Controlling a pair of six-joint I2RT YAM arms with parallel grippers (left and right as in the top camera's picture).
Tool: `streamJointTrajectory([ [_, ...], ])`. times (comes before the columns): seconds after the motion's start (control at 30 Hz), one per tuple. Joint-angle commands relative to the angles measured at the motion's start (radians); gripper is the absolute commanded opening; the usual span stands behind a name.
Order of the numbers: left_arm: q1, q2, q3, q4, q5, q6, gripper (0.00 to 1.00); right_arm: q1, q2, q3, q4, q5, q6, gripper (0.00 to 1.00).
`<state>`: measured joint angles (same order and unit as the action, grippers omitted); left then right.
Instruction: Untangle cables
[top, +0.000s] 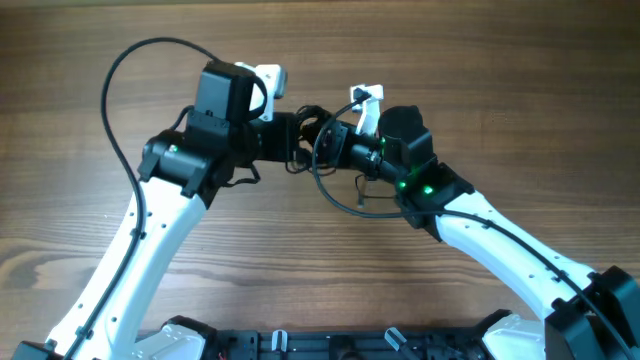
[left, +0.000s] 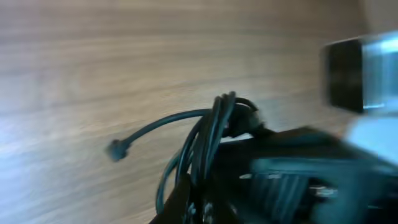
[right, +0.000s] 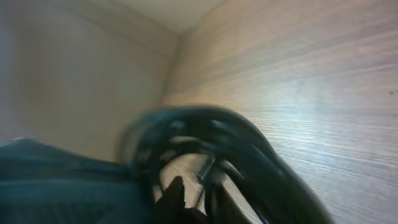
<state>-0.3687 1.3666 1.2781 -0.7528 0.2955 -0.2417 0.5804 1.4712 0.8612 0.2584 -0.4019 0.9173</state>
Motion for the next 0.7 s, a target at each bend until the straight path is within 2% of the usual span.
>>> streamJointTrajectory([
  [0.0,-0.003,-0.010,0.014,0.036,0.096,0.018,0.04,-0.003,0.017,0.011,-0.009,0.051,-0.056,0.43],
  [0.03,0.007,-0.010,0.014,0.034,0.097,0.017,0.04,-0.007,0.016,0.011,-0.009,0.041,-0.058,0.53],
  [0.07,0.014,-0.010,0.014,0.029,0.096,0.017,0.04,-0.017,0.014,0.011,-0.008,0.023,-0.058,0.57],
  [0.1,0.042,-0.011,0.014,0.009,0.090,0.017,0.04,-0.053,-0.002,0.011,-0.010,-0.033,-0.076,0.66],
  [0.2,0.127,-0.011,0.014,-0.035,0.003,-0.035,0.04,-0.156,-0.057,0.011,-0.022,-0.174,-0.105,0.75],
  [0.23,0.155,-0.011,0.014,-0.036,0.002,-0.055,0.04,-0.196,-0.071,0.011,-0.020,-0.234,-0.100,0.82],
  [0.27,0.195,-0.011,0.014,-0.024,0.003,-0.086,0.04,-0.229,-0.074,0.011,-0.029,-0.267,-0.039,1.00],
  [0.37,0.219,-0.011,0.014,0.008,0.003,-0.119,0.04,-0.231,-0.068,0.011,-0.092,-0.238,0.065,1.00],
  [0.43,0.218,-0.011,0.014,0.017,0.003,-0.165,0.04,-0.199,-0.052,0.009,-0.188,-0.146,0.259,1.00],
  [0.5,0.215,-0.011,0.014,0.017,0.004,-0.197,0.04,-0.156,-0.026,0.009,-0.215,-0.107,0.429,1.00],
  [0.53,0.201,-0.011,0.014,0.016,0.003,-0.196,0.04,-0.106,0.017,0.009,-0.190,-0.018,0.616,0.99],
  [0.63,0.172,-0.011,0.014,0.013,0.006,-0.196,0.04,-0.066,0.080,0.009,-0.165,0.117,0.843,0.99],
  [0.67,0.161,-0.011,0.014,0.012,0.007,-0.196,0.04,-0.059,0.098,0.009,-0.146,0.125,0.879,0.98],
])
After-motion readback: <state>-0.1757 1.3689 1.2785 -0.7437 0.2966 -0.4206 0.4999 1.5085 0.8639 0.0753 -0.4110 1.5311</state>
